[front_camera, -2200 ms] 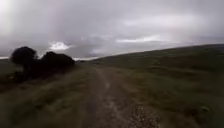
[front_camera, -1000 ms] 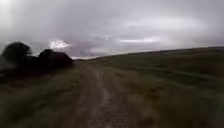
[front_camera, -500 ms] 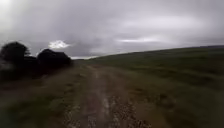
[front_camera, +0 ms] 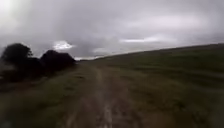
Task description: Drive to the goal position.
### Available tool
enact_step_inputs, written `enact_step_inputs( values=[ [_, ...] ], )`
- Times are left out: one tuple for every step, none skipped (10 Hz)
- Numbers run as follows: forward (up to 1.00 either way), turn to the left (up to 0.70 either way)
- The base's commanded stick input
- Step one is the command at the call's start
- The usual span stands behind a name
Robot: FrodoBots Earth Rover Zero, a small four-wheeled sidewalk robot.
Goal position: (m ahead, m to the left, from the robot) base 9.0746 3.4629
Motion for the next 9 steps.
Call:
enact_step_inputs(
  values=[
    [0.7, 0.0],
    [0.7, 0.0],
    [0.7, 0.0],
    [0.7, 0.0],
    [0.7, 0.0],
    [0.7, 0.0],
    [0.7, 0.0],
    [0.7, 0.0],
    [0.7, 0.0]
  ],
)
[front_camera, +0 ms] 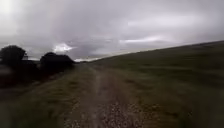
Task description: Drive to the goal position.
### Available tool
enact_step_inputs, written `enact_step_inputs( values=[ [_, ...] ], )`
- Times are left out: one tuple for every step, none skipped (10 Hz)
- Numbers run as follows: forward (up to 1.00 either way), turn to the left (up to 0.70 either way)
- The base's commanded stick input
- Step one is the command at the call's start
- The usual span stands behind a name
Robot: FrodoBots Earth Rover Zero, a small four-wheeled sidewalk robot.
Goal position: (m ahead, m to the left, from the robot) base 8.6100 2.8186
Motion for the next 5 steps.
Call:
enact_step_inputs(
  values=[
    [0.7, 0.0],
    [0.7, 0.0],
    [0.7, 0.0],
    [0.7, 0.0],
    [0.7, 0.0]
  ],
)
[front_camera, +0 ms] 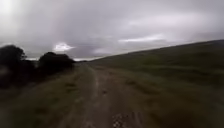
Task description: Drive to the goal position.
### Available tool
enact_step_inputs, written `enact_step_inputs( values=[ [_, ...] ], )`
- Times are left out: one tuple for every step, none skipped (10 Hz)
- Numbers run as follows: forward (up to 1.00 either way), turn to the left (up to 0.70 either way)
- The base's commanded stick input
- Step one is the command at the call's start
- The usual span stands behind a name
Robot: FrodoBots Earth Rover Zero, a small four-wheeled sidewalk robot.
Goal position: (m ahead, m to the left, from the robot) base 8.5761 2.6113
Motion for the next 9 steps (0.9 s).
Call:
enact_step_inputs(
  values=[
    [0.7, 0.0],
    [0.7, 0.0],
    [0.7, 0.0],
    [0.7, 0.0],
    [0.7, 0.0],
    [0.7, 0.0],
    [0.7, 0.0],
    [0.7, 0.0],
    [0.7, 0.0]
  ],
)
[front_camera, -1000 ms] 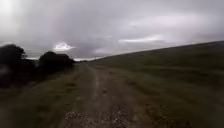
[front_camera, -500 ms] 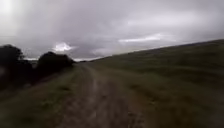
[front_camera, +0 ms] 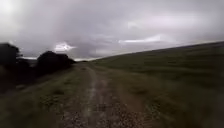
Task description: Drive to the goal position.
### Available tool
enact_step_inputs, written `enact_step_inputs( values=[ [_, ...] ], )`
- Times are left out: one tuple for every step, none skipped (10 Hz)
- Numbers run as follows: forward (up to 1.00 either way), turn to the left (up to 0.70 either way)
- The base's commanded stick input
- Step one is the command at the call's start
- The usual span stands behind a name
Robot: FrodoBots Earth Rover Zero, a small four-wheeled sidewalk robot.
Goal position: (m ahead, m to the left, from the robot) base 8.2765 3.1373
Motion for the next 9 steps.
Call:
enact_step_inputs(
  values=[
    [0.7, 0.0],
    [0.7, 0.03],
    [0.7, 0.17],
    [0.7, 0.31],
    [0.7, 0.35],
    [0.7, 0.35],
    [0.7, 0.35],
    [0.7, 0.35],
    [0.7, 0.35]
  ],
)
